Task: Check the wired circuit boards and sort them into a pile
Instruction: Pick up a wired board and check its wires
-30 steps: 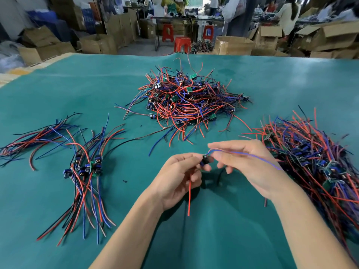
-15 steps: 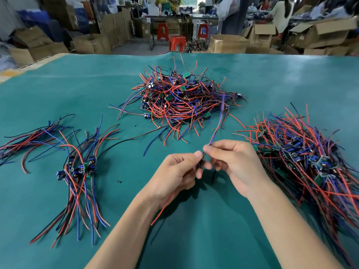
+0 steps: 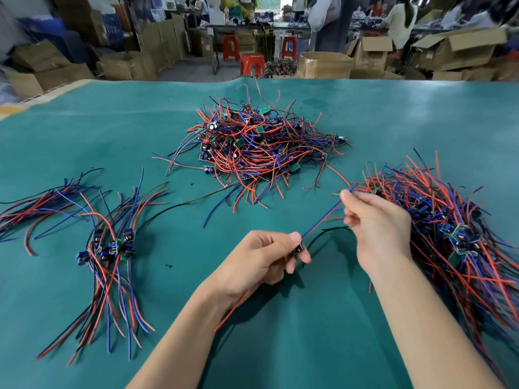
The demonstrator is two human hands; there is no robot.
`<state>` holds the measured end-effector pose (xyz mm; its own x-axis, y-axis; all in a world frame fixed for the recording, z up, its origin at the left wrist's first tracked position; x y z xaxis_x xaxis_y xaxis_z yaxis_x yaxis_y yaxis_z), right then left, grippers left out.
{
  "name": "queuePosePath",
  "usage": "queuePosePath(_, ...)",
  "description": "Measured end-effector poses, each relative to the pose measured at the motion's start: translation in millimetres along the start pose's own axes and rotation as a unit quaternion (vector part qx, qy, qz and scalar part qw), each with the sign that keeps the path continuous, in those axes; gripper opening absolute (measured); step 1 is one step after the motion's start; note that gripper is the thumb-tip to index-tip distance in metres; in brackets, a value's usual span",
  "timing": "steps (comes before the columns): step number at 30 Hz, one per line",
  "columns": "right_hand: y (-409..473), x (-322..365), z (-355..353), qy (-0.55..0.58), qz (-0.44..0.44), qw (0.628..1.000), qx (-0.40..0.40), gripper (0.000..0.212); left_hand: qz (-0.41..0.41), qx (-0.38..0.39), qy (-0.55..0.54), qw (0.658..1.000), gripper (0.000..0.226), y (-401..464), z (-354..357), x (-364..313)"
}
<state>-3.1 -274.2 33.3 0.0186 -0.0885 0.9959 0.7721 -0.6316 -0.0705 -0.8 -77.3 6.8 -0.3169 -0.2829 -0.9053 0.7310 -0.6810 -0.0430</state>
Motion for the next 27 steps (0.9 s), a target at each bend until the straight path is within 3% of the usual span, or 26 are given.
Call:
queuePosePath(2,2.1,2.4,-6.8,-0.001,-0.017,0.999,-0.031,0.014,-0.003,0.003,0.013,1.0,0.041,0.1,0.7,1.0)
queuePosePath(5,7.5,0.0,-19.9,0.071,0.028,0.994,-0.076,0.015,-0.012,0.013,0.018,1.0,0.04,-2.6,0.3,2.3)
queuePosePath(8,11.9,3.6,-33.3,0.126,0.03,0.984,-0.124,0.018,0.0,-0.016,-0.037,0.999,0.04,-2.4,-3.3,0.5)
queuePosePath(10,4.4,6.1,-20.5,0.086,0.006,0.992,-0.087,0.019,0.025,-0.061,-0.087,0.994,0.042,0.8,-8.8,-1.9)
queuePosePath(12,-8.8,2.3,9.7,-0.024,-0.014,0.999,0.015,0.02,0.05,-0.091,-0.117,0.988,0.041,2.1,-13.4,-4.3)
queuePosePath(15,-35.6,-6.0,55.2,-0.192,-0.074,0.951,0.23,0.014,0.06,-0.1,-0.112,0.987,0.032,0.9,-17.6,-5.7)
queuePosePath(16,-42.0,-9.5,62.2,-0.228,-0.101,0.931,0.265,0.018,0.057,-0.093,-0.101,0.989,0.029,0.4,-17.4,-5.8)
queuePosePath(18,-45.4,-11.6,62.7,-0.26,-0.126,0.923,0.254,0.023,0.046,-0.08,-0.075,0.993,0.031,-0.5,-15.2,-5.6)
queuePosePath(22,-41.5,-11.3,56.7,-0.21,-0.105,0.934,0.269,0.023,0.059,-0.094,0.01,0.994,0.021,-0.3,-12.5,-5.0)
queuePosePath(27,-40.7,0.0,52.6,-0.17,-0.126,0.945,0.247,0.019,0.044,-0.107,0.022,0.993,0.026,0.0,-12.6,-1.7)
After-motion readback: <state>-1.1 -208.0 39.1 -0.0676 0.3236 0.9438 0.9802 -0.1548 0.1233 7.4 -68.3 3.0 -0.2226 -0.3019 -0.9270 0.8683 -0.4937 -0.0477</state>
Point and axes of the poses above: each hand's wrist, its own y-axis towards the middle knuckle, its own z-axis out of the palm, x = y × z, the point moved 6 cm from there along y, towards the middle knuckle, and after that the axes turned 15 degrees about -y, right-handed, at the moved point
